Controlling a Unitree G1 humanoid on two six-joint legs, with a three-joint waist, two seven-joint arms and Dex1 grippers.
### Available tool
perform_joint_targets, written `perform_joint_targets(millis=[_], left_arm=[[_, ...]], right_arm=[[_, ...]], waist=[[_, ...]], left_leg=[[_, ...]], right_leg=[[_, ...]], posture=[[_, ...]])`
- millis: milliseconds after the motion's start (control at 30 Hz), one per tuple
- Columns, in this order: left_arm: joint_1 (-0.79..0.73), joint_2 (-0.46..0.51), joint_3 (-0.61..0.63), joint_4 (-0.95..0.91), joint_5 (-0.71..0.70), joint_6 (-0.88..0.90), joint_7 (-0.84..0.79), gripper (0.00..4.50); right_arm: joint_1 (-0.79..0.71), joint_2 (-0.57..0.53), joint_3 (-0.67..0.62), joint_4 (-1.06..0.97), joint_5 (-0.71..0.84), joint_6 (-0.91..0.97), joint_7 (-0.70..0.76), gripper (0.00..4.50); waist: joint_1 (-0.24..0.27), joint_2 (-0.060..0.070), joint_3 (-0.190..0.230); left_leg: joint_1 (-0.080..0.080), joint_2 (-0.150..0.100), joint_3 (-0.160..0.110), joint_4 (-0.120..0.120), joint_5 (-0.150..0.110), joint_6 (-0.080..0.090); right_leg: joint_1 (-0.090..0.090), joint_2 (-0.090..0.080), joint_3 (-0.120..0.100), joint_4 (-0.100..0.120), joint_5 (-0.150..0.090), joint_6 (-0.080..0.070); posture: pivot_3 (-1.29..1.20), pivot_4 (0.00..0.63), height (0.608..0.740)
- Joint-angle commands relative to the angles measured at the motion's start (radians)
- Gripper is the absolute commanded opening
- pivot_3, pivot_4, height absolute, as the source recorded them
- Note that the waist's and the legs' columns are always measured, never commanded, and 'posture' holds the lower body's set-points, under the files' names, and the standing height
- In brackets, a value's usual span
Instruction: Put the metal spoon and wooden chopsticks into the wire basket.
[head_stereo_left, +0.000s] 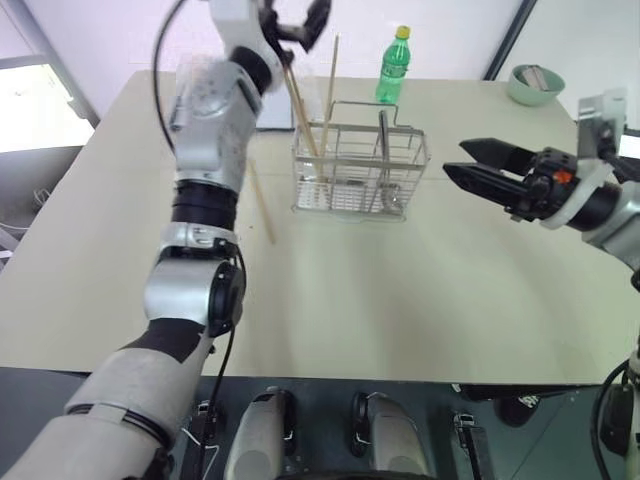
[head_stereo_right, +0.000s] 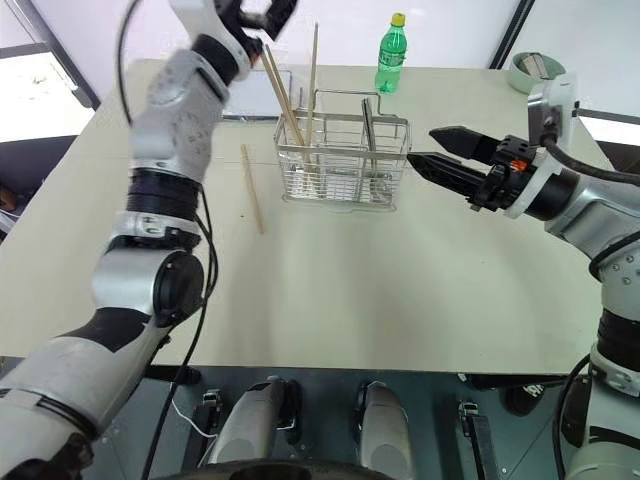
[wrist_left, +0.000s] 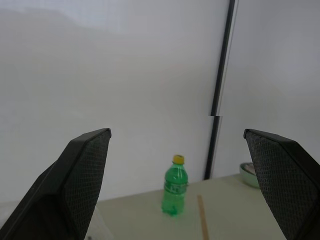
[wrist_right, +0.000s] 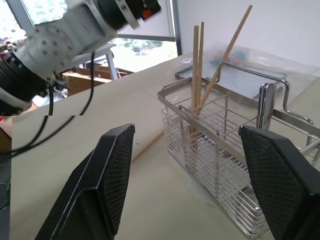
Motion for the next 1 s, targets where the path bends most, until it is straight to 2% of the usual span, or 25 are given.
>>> perform_joint_targets(millis=[33, 167, 300, 433, 600, 800, 1000], left_arm=[[-0.052, 0.108, 0.031, -0.058, -0.018, 0.275, 0.067, 4.45], [-0.073, 0.2, 0.021, 0.033, 0.024, 0.583, 0.17, 4.45], [-0.103, 0.192, 0.118, 0.186, 0.006, 0.737, 0.301, 4.45], [-0.122, 0.165, 0.137, 0.373, 0.019, 0.709, 0.346, 4.45], [-0.135, 0.118, 0.108, 0.566, 0.046, 0.615, 0.315, 4.45], [-0.129, 0.065, 0.08, 0.689, 0.084, 0.476, 0.28, 4.45], [-0.112, 0.045, 0.062, 0.755, 0.112, 0.412, 0.262, 4.45]], right_arm=[[-0.027, -0.007, -0.004, -0.001, -0.016, -0.036, 0.026, 3.41], [-0.038, -0.002, 0.006, 0.014, -0.026, -0.048, 0.035, 3.41], [-0.047, 0.009, 0.015, 0.019, -0.028, -0.054, 0.041, 3.41], [-0.056, 0.023, 0.028, 0.024, -0.043, -0.061, 0.047, 3.41], [-0.061, 0.025, 0.041, 0.021, -0.052, -0.066, 0.063, 3.41], [-0.035, 0.008, 0.028, -0.014, -0.043, -0.053, 0.082, 3.41], [-0.022, 0.003, 0.009, -0.031, -0.036, -0.044, 0.07, 3.41]], waist=[[-0.002, 0.0, 0.0], [-0.001, 0.0, 0.0], [0.005, 0.0, 0.0], [0.006, 0.0, 0.0], [0.003, 0.0, 0.0], [0.002, 0.0, 0.0], [0.003, 0.0, 0.0]], left_leg=[[0.0, 0.0, 0.0, 0.0, 0.0, 0.0], [0.002, 0.0, -0.001, 0.0, 0.0, 0.0], [0.002, -0.001, -0.001, 0.001, 0.0, 0.0], [0.001, -0.001, -0.001, 0.001, 0.003, -0.005], [0.001, -0.001, -0.001, 0.001, 0.003, -0.005], [0.001, 0.0, 0.0, 0.001, 0.003, -0.005], [0.001, 0.0, 0.0, 0.001, 0.003, -0.005]], right_leg=[[0.0, 0.0, 0.0, 0.001, 0.0, 0.0], [0.002, 0.0, 0.0, 0.001, 0.0, 0.0], [0.002, 0.0, 0.0, 0.001, 0.0, 0.0], [0.002, 0.0, 0.0, 0.001, 0.0, 0.0], [0.001, 0.0, 0.0, 0.001, 0.0, 0.0], [0.001, 0.0, 0.0, 0.001, 0.0, 0.0], [0.001, 0.0, 0.0, 0.001, 0.0, 0.0]], posture=[[0.0, 0.15, 0.707], [0.0, 0.15, 0.707], [0.0, 0.15, 0.707], [0.0, 0.15, 0.707], [0.0, 0.15, 0.707], [0.0, 0.15, 0.707], [0.0, 0.15, 0.707]])
